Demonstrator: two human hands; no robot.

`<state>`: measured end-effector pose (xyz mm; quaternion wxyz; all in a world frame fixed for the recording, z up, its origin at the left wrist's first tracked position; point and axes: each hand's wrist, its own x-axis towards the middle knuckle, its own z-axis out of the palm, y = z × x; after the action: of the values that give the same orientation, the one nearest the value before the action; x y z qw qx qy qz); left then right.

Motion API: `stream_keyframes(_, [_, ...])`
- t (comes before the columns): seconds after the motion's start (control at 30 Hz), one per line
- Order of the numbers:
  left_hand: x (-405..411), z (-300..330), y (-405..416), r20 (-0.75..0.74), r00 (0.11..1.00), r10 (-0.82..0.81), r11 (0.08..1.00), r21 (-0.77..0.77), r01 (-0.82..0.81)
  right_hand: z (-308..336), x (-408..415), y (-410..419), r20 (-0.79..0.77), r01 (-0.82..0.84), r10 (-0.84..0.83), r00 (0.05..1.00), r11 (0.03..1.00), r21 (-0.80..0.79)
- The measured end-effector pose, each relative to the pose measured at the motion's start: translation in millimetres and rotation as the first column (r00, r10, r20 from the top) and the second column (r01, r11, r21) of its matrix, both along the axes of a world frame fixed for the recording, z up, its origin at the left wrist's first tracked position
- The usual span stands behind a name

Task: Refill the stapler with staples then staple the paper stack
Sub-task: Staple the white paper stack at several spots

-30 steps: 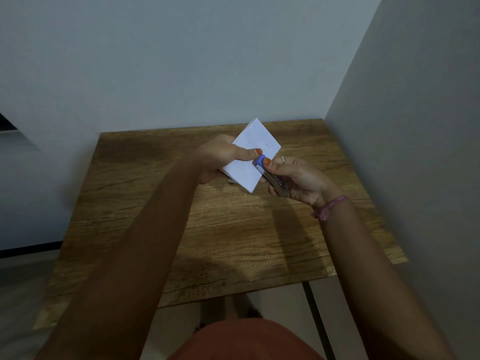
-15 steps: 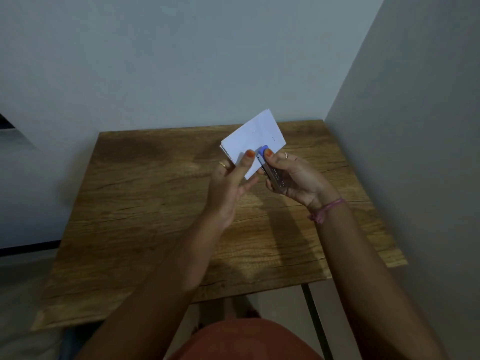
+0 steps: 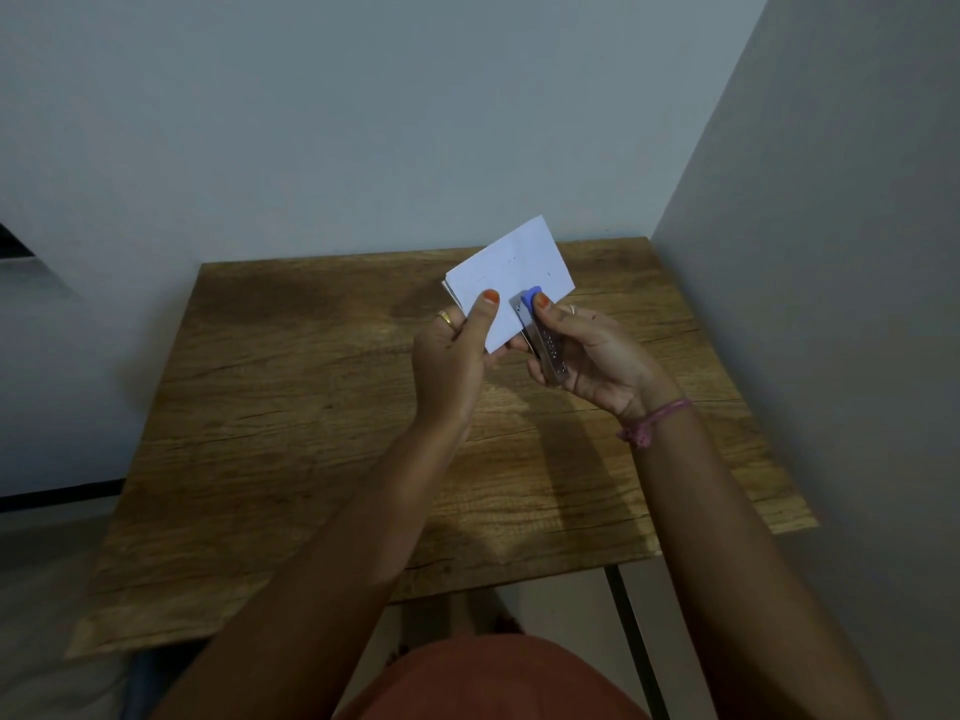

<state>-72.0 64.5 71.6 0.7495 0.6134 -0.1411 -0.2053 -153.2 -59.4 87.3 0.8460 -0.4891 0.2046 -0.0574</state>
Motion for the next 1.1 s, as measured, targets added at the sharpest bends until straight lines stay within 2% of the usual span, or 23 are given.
stream_keyframes(0.27, [-2,-2,0,-0.023,0.999,-0.028,0.999,-0.042,0.027,-5,2,4,0.007,0.022,-0.021,1.0,0.998,-0.056])
stream_keyframes(0.43, [-9,-5,-2,-0.079,0.986,-0.146,0.986,-0.097,0.138,-6,3,11,-0.015,0.036,-0.037,0.999,0.997,-0.074])
stream_keyframes(0.67, [-10,-8,-7,-0.113,0.987,-0.117,0.991,-0.078,0.108,-9,2,14,-0.031,0.087,-0.09,0.995,0.994,-0.069])
stream_keyframes(0.8, [-8,-7,-8,-0.089,0.991,-0.096,0.994,-0.065,0.091,-8,4,20,-0.013,0.124,-0.126,0.992,0.986,-0.108])
stream_keyframes(0.97, [-7,-8,-9,-0.133,0.987,-0.091,0.993,-0.092,0.079,-12,7,24,0.021,0.139,-0.138,0.99,0.979,-0.149])
stream_keyframes(1.1, [-1,-6,-4,-0.176,0.961,-0.214,0.968,-0.167,0.185,-12,6,22,0.017,0.126,-0.125,0.992,0.979,-0.159])
